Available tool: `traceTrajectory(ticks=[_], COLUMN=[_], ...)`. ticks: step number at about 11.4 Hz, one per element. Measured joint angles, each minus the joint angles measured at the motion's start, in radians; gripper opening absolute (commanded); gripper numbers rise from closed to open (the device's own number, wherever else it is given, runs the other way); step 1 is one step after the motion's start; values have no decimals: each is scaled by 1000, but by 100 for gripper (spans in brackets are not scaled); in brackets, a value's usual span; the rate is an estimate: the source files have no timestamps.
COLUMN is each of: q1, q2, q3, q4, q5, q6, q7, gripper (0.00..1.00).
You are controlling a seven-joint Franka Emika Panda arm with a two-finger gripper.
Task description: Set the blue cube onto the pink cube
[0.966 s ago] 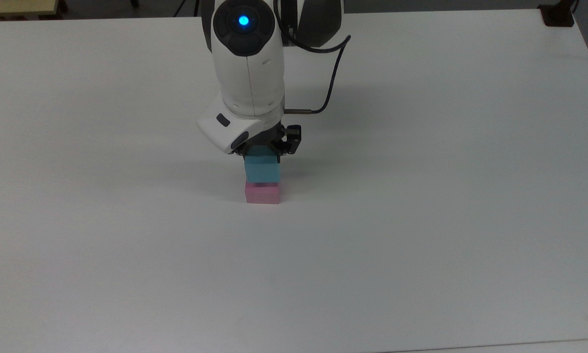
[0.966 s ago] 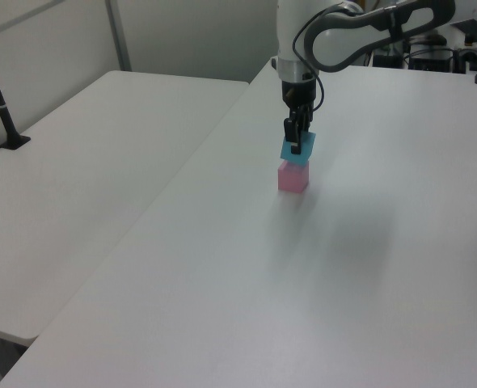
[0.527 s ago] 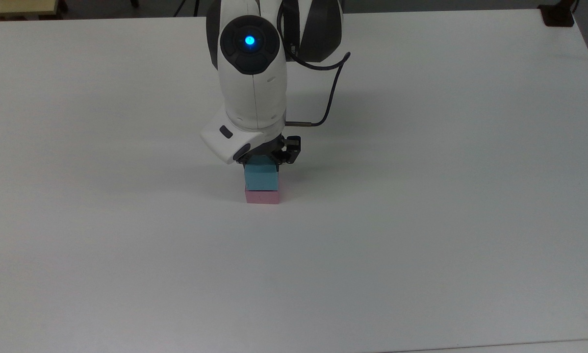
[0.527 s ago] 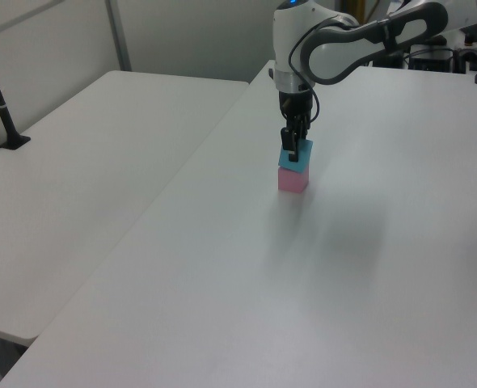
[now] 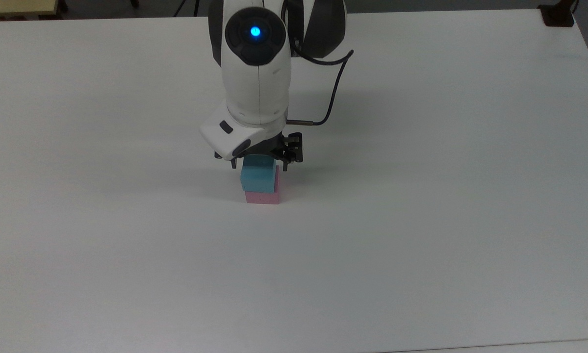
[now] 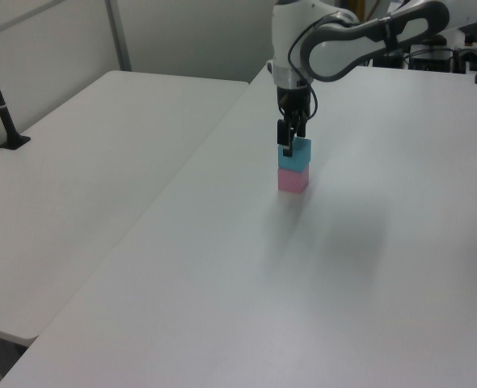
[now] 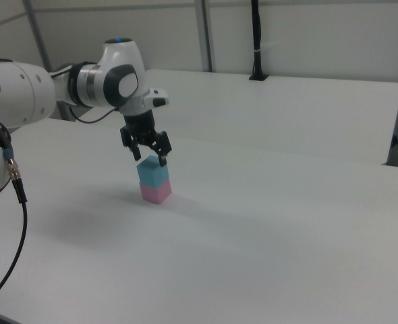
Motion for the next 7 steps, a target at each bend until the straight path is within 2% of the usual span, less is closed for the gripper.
traceTrajectory(ticks=[4, 7], q1=[-57, -100], q2=[-174, -338], q3=[-5, -7], q4=[3, -70], q5=[0, 0], q6=[-47, -171], q7=[76, 114], gripper=[100, 100])
